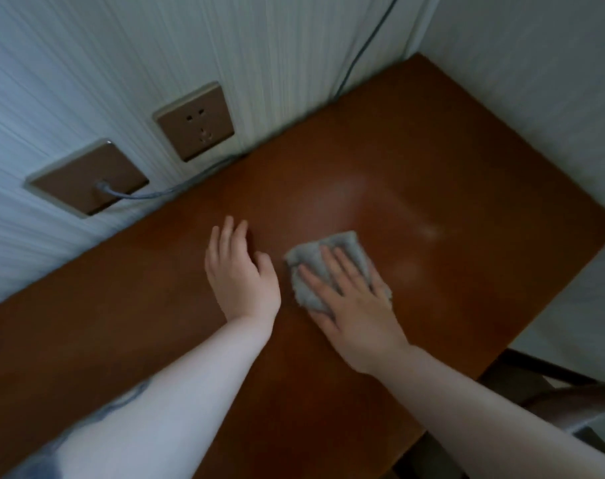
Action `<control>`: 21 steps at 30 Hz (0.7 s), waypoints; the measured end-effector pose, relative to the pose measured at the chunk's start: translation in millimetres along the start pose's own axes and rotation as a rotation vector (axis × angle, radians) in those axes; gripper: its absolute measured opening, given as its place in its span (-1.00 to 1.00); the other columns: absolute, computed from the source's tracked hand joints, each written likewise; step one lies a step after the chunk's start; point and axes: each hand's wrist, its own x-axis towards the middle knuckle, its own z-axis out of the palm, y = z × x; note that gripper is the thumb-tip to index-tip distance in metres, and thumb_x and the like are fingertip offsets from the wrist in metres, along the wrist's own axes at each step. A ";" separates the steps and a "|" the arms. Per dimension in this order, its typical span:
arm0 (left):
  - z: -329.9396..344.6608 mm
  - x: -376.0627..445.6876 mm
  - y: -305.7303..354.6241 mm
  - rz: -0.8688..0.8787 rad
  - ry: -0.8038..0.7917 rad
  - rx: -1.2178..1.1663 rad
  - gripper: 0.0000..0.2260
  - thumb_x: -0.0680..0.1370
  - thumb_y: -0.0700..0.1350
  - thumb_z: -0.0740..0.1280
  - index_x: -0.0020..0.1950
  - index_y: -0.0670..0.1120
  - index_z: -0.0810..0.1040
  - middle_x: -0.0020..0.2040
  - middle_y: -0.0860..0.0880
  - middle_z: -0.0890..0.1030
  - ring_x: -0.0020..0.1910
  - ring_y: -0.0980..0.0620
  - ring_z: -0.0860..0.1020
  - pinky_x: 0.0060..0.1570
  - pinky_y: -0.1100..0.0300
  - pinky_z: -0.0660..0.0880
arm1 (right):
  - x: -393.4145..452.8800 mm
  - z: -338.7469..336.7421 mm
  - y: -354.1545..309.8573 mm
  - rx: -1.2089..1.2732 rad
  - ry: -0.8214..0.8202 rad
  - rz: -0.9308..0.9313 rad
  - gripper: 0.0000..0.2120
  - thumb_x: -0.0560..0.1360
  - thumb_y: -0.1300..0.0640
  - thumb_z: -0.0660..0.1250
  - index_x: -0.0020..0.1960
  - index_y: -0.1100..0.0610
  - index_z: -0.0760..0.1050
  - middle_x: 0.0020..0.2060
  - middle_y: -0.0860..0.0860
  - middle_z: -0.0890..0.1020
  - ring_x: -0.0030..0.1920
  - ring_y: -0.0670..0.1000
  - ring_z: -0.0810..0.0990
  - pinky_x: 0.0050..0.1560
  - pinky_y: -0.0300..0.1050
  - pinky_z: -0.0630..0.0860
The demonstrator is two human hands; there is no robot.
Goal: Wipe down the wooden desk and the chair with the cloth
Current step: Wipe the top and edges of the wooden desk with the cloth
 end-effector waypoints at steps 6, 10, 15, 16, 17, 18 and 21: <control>25.9 15.0 10.2 0.032 -0.045 0.249 -0.51 0.59 -0.08 0.02 0.55 -0.04 0.20 0.56 0.01 0.17 0.55 0.01 0.04 0.52 -0.05 -0.15 | 70.0 -27.5 40.3 -0.015 0.054 0.181 -0.46 0.62 -0.24 -0.09 0.56 -0.25 -0.13 0.58 -0.08 -0.12 0.55 -0.09 -0.25 0.49 0.03 -0.26; 27.5 14.2 11.0 0.017 -0.052 0.290 -0.50 0.57 -0.06 0.00 0.53 -0.06 0.23 0.55 -0.01 0.21 0.54 -0.03 0.09 0.51 -0.10 -0.02 | 47.3 -1.5 9.8 -0.072 0.225 0.265 -0.45 0.60 -0.20 -0.11 0.58 -0.18 -0.04 0.58 0.03 0.01 0.57 0.02 -0.10 0.51 0.17 -0.08; 30.7 15.4 14.6 0.018 -0.054 0.344 -0.49 0.57 -0.05 -0.03 0.52 -0.08 0.23 0.54 -0.04 0.24 0.52 -0.07 0.13 0.49 -0.14 0.02 | 100.3 -28.5 19.5 -0.089 0.036 -0.214 -0.49 0.61 -0.20 -0.04 0.55 -0.27 -0.03 0.58 -0.06 -0.06 0.56 -0.06 -0.14 0.47 0.03 -0.23; 30.0 15.5 15.1 0.026 -0.042 0.353 -0.47 0.55 -0.04 -0.05 0.51 -0.09 0.25 0.53 -0.05 0.26 0.51 -0.08 0.15 0.48 -0.15 0.04 | 113.8 -39.7 31.8 -0.069 0.018 -0.161 -0.50 0.63 -0.21 -0.04 0.54 -0.29 -0.06 0.58 -0.09 -0.09 0.56 -0.08 -0.16 0.46 0.00 -0.24; 29.9 16.0 15.7 0.028 -0.034 0.358 -0.46 0.54 -0.04 -0.06 0.50 -0.10 0.27 0.52 -0.06 0.27 0.50 -0.08 0.17 0.48 -0.15 0.06 | 123.1 -47.2 45.8 -0.035 0.022 -0.036 -0.50 0.63 -0.22 -0.03 0.54 -0.29 -0.08 0.58 -0.10 -0.10 0.55 -0.09 -0.17 0.46 -0.02 -0.24; 30.0 16.5 15.9 0.029 -0.033 0.360 -0.46 0.53 -0.04 -0.06 0.50 -0.10 0.27 0.51 -0.06 0.28 0.50 -0.09 0.17 0.47 -0.16 0.06 | 126.2 -49.6 57.9 -0.001 0.065 0.115 -0.49 0.64 -0.22 -0.03 0.54 -0.27 -0.08 0.58 -0.08 -0.09 0.55 -0.08 -0.17 0.46 -0.02 -0.24; 30.7 15.9 15.3 0.036 -0.044 0.376 -0.46 0.54 -0.04 -0.06 0.51 -0.10 0.26 0.52 -0.07 0.27 0.50 -0.09 0.17 0.47 -0.17 0.06 | 102.4 -33.4 52.3 -0.021 0.242 0.365 -0.48 0.64 -0.20 -0.03 0.57 -0.23 -0.04 0.59 -0.02 -0.03 0.57 -0.03 -0.13 0.50 0.10 -0.18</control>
